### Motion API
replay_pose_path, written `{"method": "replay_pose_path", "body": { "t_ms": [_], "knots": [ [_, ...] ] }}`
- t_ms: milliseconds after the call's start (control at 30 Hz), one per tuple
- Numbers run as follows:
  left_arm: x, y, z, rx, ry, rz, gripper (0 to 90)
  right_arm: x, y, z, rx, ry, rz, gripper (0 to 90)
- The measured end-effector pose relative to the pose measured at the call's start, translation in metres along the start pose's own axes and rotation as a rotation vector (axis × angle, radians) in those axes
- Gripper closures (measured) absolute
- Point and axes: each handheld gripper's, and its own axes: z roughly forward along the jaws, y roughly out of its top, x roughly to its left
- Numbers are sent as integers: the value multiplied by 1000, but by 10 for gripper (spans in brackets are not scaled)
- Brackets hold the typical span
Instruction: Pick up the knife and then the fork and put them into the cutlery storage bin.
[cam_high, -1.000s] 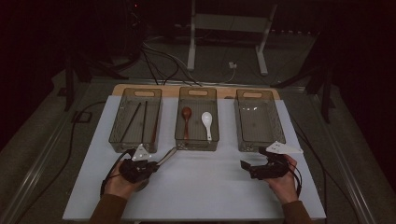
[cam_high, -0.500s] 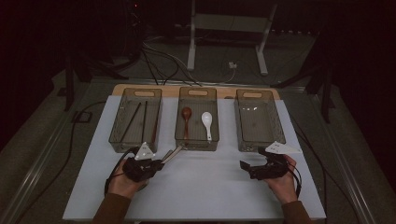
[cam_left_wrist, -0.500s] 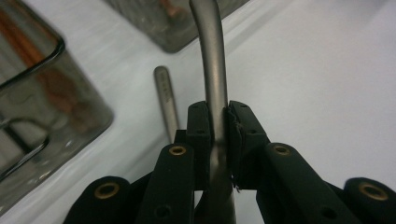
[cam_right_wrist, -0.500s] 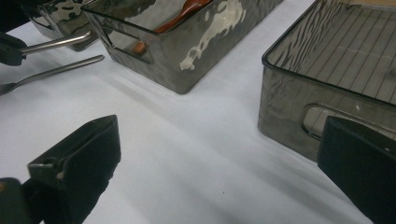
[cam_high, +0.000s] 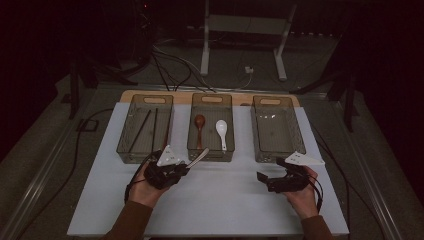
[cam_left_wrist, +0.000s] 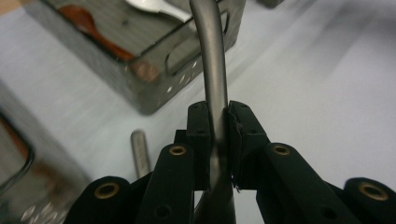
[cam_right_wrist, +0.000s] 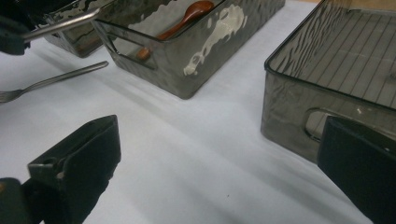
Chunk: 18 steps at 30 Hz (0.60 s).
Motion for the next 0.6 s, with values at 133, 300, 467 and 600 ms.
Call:
{"method": "replay_pose_path", "body": {
  "t_ms": [133,300,467,600],
  "knots": [
    [-3,13,4,-15,0,7,815,1,0,0,-1,4,-5,0],
    [-7,25,11,-22,-11,8,815,1,0,0,0,2,-1,0],
    [-10,32,18,-35,-16,3,815,1,1,0,-7,5,-1,0],
    [-12,40,23,-37,-21,1,815,0,1,-1,-10,2,7,0]
  ]
}}
